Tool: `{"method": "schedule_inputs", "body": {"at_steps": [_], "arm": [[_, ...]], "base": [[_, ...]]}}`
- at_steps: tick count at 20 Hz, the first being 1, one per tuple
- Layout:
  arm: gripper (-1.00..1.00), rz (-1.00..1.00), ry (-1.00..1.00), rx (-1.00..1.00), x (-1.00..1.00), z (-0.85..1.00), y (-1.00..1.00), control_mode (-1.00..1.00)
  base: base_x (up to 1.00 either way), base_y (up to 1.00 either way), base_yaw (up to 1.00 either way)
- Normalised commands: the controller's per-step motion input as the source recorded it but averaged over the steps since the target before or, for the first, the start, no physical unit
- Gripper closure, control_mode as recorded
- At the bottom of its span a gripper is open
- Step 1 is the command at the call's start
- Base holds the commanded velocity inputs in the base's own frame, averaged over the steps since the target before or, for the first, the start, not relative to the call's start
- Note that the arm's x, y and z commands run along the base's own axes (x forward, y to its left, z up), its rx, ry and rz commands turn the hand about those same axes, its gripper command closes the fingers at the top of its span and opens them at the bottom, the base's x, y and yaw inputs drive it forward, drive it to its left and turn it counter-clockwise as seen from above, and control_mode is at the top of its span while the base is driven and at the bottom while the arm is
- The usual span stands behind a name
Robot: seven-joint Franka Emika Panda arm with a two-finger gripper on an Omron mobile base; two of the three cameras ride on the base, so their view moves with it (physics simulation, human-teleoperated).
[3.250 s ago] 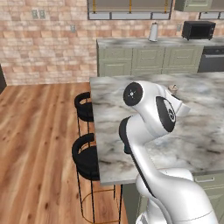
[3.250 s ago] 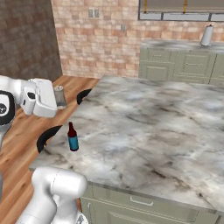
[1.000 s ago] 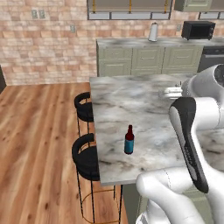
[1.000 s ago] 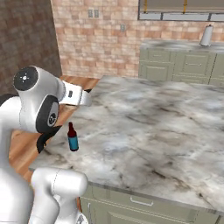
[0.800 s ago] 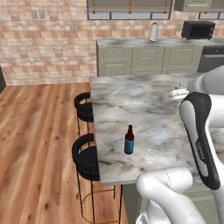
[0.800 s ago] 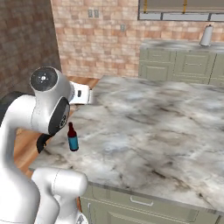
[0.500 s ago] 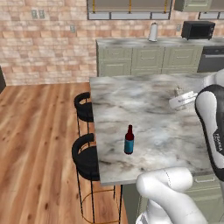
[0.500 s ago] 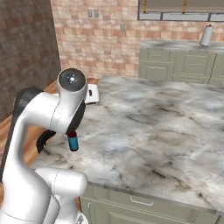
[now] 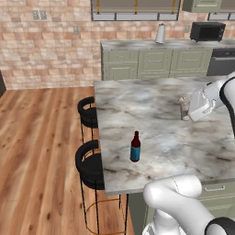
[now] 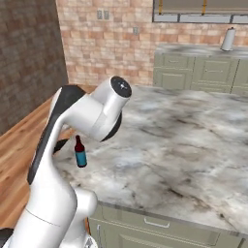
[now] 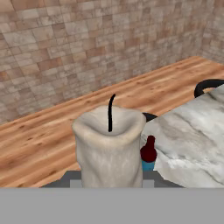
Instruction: Get the candle and the beer from the cabinet and move them to the dining counter.
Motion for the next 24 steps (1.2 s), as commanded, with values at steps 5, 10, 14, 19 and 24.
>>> {"method": "schedule_inputs", "body": {"at_steps": [5,10,14,19,24], "arm": [[1.0,0.4,0.05,0.02,0.08,-0.19,0.02,-1.0],[1.0,0.21,0.09,0.25,-0.08,-0.31,-0.01,-1.0],[1.0,0.08,0.05,0.23,-0.15,-0.38,0.0,-1.0],[1.0,0.04,0.02,0.12,-0.12,-0.37,-0.01,-1.0],[1.0,0.0,-0.01,-0.04,-0.09,-0.36,0.0,-1.0]], "base": [[0.0,0.0,0.0],[0.0,0.0,0.0],[0.0,0.0,0.0],[0.0,0.0,0.0],[0.0,0.0,0.0]]}}
